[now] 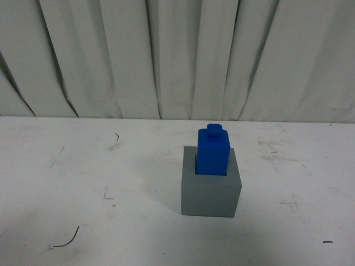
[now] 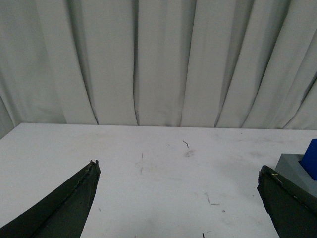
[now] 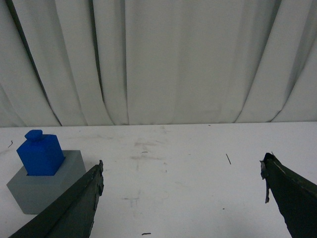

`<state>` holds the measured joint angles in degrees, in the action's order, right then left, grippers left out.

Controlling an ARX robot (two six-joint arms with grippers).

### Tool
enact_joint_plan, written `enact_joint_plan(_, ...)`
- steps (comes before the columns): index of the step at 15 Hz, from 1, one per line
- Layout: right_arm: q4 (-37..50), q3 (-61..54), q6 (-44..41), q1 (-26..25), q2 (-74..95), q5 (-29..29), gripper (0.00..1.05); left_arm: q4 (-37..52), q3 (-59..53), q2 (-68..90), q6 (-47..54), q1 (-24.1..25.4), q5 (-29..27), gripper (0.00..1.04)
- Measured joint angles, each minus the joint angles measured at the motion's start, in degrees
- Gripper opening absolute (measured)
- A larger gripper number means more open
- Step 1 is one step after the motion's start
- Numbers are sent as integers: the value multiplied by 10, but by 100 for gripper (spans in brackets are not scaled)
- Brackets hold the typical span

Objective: Insert blue part into gray base

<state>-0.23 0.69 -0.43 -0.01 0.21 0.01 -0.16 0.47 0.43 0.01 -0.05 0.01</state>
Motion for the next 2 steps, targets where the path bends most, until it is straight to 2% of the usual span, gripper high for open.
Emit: enact_joint_plan(2, 0, 0, 0, 0, 0, 0, 98, 0, 0, 0, 0, 0, 0, 98)
